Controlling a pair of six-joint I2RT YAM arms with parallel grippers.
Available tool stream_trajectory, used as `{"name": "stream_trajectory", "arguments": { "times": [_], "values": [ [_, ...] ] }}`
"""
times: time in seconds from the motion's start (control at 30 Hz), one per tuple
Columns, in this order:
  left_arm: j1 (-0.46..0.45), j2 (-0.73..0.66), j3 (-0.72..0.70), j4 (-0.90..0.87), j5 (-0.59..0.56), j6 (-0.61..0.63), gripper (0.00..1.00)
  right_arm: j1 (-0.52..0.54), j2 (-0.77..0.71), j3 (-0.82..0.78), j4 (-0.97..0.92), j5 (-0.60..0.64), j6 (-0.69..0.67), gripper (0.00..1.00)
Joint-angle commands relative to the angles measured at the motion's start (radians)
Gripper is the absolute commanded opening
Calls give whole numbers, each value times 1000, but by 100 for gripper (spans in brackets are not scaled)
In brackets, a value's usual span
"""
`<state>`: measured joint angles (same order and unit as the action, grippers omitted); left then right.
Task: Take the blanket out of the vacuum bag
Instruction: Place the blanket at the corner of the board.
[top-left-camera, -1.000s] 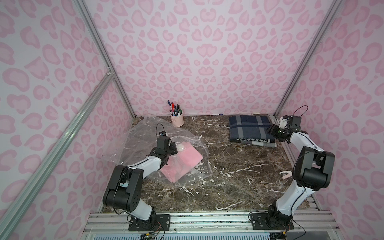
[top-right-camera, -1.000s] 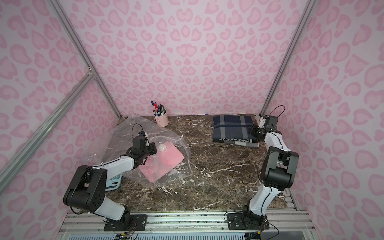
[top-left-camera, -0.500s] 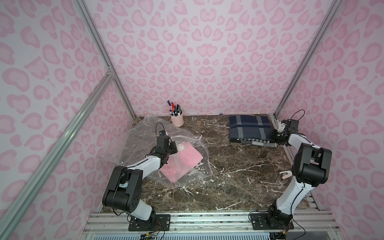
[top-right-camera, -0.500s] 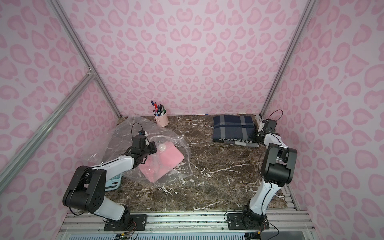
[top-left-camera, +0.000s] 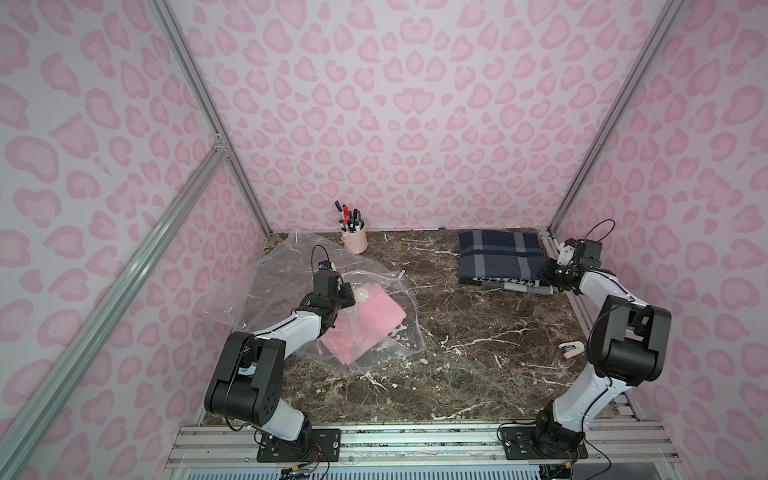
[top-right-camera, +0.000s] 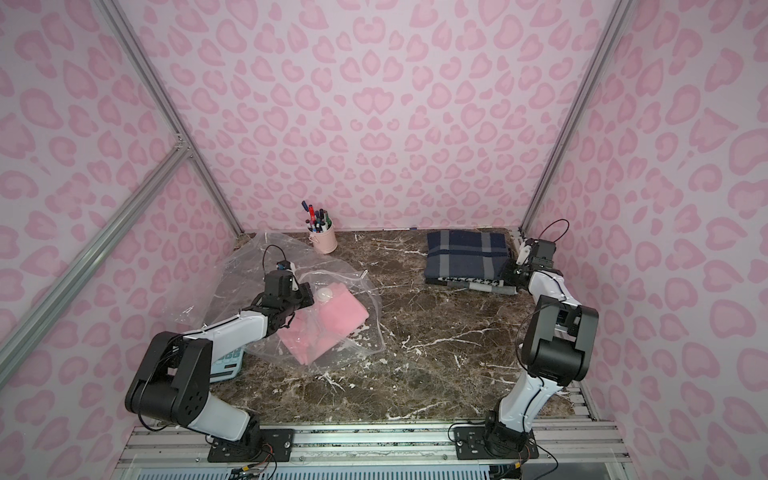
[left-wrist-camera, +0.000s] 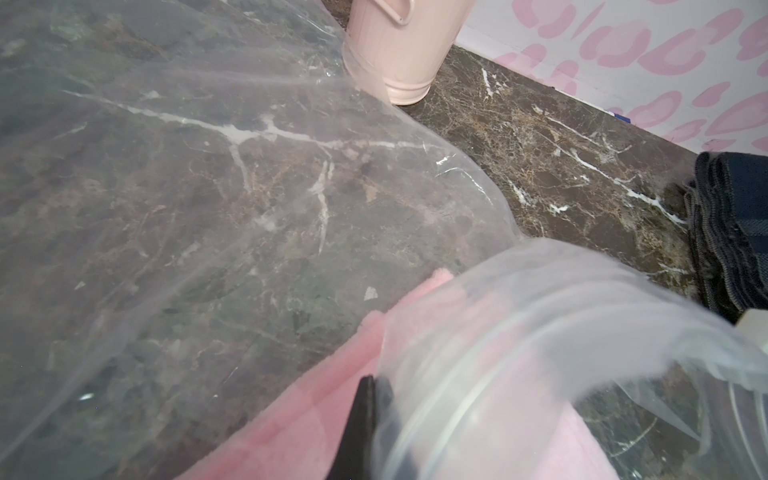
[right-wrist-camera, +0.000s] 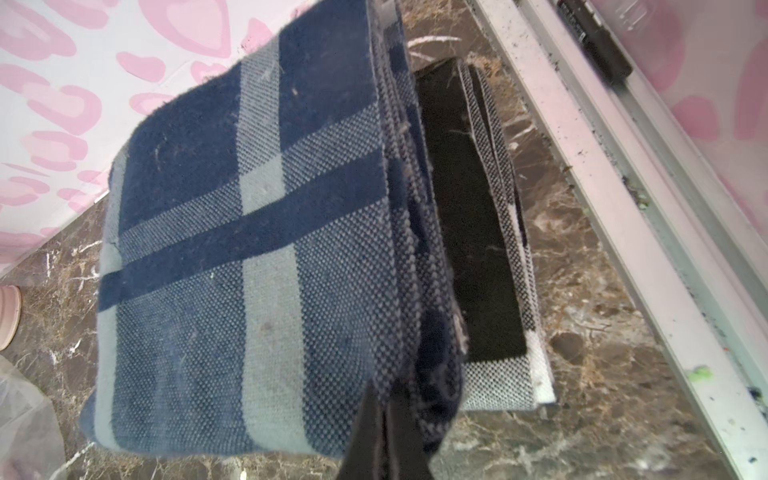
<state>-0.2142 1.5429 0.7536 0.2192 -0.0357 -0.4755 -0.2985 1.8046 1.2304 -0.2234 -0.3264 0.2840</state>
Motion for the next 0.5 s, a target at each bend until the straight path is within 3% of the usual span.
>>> {"name": "stream_trajectory", "arguments": {
  "times": [0.0,0.13,0.17,0.27,0.37,0.47],
  "values": [
    [0,-2,-3,5,19,-6,4,-3,2,-34,-4,-1,-3,0],
    [1,-10,-8,3,20,-5,4,-5,27,-72,28,-11,9,0],
    [0,-12,-8,1,16,-3,4,-3,25,-71,27,-14,15,5],
    [0,-16,-8,-3,9,0,4,27,-28,-29,-15,38,15,41],
    [0,-6,-8,2,14,-4,4,74,-69,89,-97,126,8,53],
    [-1,8,-8,14,27,-13,4,113,-62,226,-135,163,4,59]
  ]
}}
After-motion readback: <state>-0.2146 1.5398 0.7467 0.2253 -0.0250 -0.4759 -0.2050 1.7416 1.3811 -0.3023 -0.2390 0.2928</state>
